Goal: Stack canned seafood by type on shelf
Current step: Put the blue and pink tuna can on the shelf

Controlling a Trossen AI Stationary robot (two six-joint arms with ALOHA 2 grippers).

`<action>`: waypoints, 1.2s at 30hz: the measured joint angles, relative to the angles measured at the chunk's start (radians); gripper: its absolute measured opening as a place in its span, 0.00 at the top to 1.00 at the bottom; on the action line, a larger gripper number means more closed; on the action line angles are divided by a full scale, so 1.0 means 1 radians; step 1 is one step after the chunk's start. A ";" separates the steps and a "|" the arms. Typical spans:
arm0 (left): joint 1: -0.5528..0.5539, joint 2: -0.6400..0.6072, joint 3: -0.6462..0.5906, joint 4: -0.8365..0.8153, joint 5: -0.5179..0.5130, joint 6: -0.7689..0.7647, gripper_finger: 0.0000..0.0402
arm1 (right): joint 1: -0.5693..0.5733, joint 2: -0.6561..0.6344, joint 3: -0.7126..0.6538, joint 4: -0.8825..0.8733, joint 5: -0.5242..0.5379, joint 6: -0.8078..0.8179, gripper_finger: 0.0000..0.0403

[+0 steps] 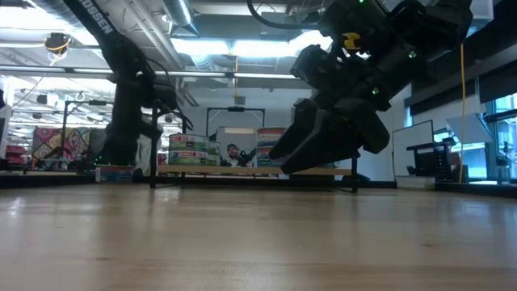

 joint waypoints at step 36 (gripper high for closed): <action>-0.148 -0.186 0.040 -0.423 0.140 -0.440 1.00 | 0.000 0.000 0.000 0.000 0.000 0.000 0.12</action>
